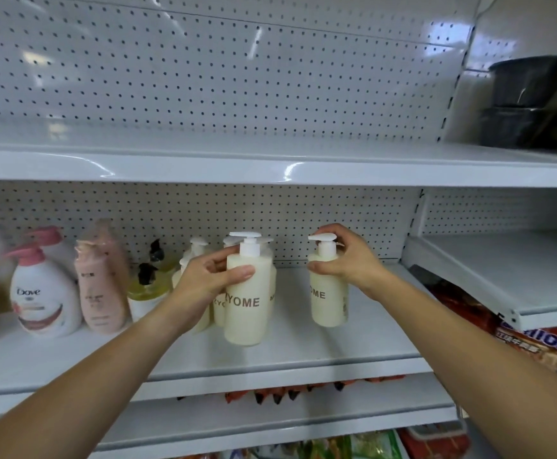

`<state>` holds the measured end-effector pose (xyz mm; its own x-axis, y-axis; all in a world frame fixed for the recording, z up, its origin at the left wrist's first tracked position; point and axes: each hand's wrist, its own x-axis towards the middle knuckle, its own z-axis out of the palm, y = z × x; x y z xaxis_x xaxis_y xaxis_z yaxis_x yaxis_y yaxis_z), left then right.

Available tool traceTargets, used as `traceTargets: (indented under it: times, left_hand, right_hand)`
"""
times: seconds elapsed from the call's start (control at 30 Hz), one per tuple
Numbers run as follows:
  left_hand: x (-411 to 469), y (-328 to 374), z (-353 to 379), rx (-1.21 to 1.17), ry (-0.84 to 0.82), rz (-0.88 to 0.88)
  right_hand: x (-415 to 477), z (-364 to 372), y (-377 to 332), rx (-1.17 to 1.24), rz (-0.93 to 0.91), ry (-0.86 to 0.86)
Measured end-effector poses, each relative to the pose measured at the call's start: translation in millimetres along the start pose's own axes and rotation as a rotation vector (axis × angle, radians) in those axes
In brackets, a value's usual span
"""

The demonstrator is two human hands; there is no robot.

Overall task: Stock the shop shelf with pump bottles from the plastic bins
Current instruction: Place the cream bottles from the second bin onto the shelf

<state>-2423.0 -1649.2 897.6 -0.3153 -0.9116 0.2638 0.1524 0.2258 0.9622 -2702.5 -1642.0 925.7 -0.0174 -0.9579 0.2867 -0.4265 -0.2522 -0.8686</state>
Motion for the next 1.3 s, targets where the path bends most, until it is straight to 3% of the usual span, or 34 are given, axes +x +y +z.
traceTargets:
  times: [0.73, 1.3]
  left_hand:
    - [16.5, -21.9, 28.3, 0.049, 0.272, 0.001]
    - [30.1, -30.8, 12.5, 0.036, 0.300, -0.046]
  right_hand:
    - [100.5, 0.6, 71.9, 0.120, -0.031, -0.257]
    - [144.5, 23.0, 96.2, -0.080, -0.076, -0.442]
